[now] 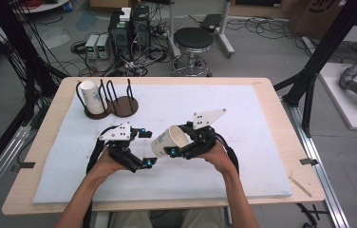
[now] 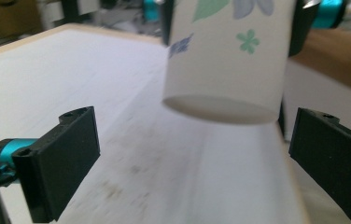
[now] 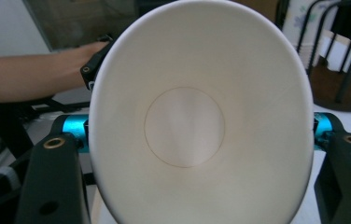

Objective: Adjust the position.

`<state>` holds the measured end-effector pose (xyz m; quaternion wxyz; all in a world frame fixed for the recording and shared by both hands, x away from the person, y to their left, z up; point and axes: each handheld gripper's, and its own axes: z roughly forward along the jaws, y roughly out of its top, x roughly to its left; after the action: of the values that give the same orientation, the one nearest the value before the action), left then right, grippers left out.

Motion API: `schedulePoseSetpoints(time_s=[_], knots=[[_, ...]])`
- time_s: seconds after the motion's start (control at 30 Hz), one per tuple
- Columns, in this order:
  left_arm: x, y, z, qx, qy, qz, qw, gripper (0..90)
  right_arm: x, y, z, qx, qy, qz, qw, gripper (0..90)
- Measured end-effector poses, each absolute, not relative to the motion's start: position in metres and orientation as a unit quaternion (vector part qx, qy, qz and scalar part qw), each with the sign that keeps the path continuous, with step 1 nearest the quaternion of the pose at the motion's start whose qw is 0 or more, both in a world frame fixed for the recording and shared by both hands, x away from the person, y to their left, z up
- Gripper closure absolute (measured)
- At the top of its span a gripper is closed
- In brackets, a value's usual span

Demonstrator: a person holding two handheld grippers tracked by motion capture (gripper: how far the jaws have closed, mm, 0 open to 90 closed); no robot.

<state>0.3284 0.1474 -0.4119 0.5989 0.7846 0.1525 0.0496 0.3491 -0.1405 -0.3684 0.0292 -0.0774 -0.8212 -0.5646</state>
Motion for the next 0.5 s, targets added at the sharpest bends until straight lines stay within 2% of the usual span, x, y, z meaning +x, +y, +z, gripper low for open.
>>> schedulePoseSetpoints(time_s=[0.23, 0.5], knots=[[0.32, 0.178, -0.423, 0.782, 0.246, 0.129, 0.557, 2.7, 0.356, -0.148, -0.366, -0.142, -0.841, -0.521, -0.01, 31.1], [0.311, 0.21, -0.442, 0.753, 0.345, 0.184, 0.529, 2.7, 0.364, -0.148, -0.353, -0.18, -0.872, -0.455, -0.033, 31.0]])
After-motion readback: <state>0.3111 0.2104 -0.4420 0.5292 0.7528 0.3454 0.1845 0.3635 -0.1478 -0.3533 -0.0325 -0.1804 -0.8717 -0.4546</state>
